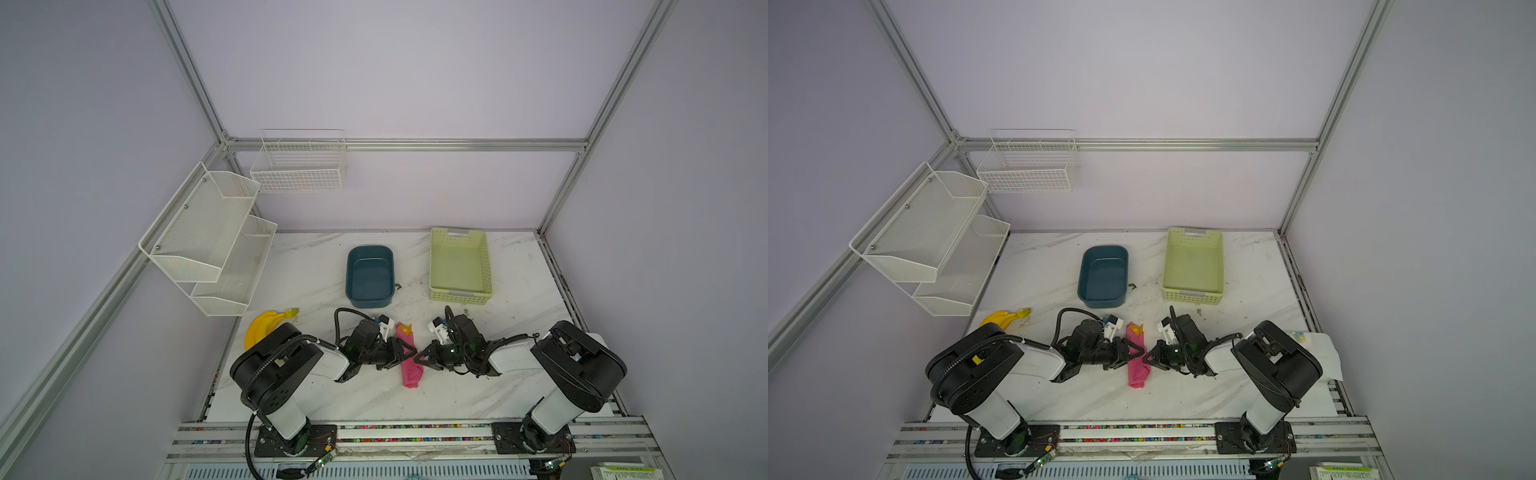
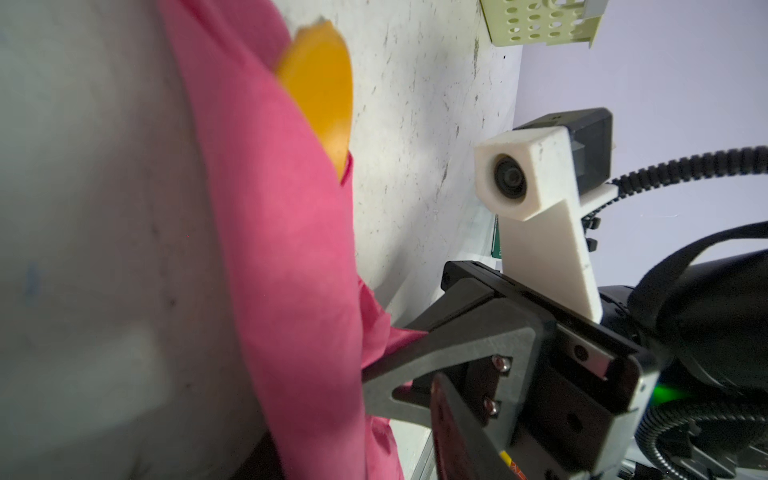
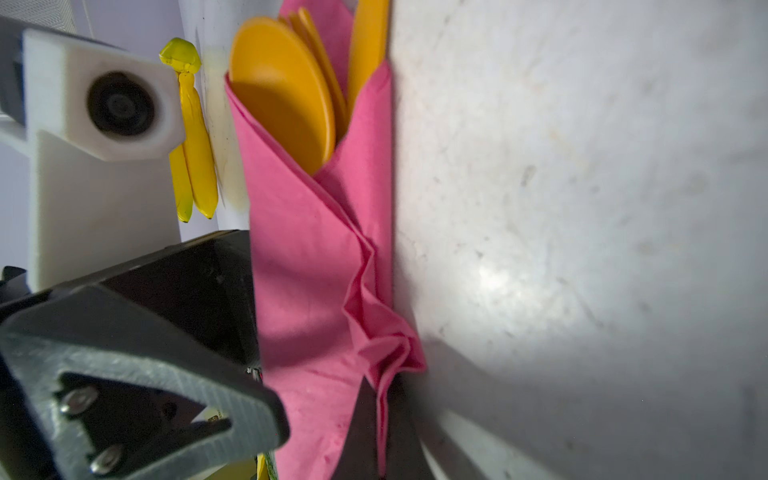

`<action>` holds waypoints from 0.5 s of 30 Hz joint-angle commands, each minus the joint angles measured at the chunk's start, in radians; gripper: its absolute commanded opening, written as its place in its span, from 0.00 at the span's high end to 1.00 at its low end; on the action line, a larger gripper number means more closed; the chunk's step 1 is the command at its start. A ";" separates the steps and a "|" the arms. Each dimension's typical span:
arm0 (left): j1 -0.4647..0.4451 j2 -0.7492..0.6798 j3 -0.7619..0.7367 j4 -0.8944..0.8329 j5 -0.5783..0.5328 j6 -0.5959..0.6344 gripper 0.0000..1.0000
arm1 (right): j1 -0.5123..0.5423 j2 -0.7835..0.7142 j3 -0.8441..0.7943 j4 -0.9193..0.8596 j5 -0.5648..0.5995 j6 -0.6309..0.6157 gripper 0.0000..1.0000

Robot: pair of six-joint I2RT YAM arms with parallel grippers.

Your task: Place the utensils on the paper napkin and roll it up

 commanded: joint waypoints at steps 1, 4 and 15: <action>0.004 0.021 0.012 -0.159 -0.076 0.046 0.59 | -0.003 0.037 -0.038 -0.171 0.098 0.003 1.00; 0.003 0.022 0.009 -0.164 -0.087 0.043 0.62 | -0.003 0.034 -0.040 -0.169 0.099 0.003 1.00; 0.004 0.022 0.018 -0.184 -0.092 0.058 0.73 | -0.003 0.026 -0.042 -0.166 0.096 0.008 1.00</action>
